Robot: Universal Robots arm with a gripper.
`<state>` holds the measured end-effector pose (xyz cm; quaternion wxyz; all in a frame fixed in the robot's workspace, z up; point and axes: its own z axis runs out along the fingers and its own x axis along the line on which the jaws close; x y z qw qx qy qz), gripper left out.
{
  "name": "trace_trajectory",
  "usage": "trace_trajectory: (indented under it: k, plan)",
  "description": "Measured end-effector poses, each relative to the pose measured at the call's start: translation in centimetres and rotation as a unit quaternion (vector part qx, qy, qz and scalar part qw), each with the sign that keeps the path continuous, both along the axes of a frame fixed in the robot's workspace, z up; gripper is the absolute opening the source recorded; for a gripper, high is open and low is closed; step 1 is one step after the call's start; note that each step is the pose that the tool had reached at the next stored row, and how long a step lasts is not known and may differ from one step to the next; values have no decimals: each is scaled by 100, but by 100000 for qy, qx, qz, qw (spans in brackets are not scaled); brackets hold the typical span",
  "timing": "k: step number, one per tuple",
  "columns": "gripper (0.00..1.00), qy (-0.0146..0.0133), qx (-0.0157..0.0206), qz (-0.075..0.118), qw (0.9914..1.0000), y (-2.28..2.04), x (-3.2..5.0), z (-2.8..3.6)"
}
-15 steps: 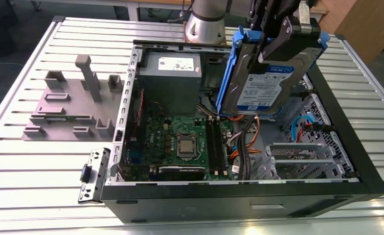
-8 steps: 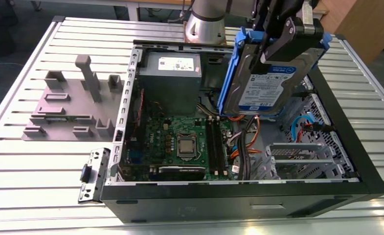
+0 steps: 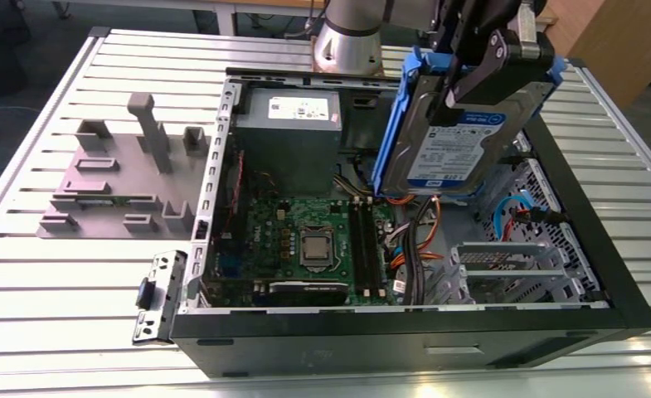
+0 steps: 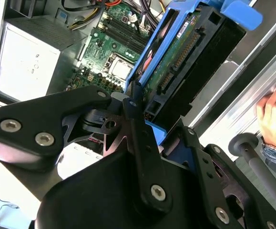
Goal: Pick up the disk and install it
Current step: 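Pick up the disk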
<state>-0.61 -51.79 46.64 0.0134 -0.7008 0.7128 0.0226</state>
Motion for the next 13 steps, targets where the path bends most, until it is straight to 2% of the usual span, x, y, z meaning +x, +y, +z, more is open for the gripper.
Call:
trace_trajectory:
  k: [13]
  plan:
    - [36,0,0,-1,100000,-4,48,-3]
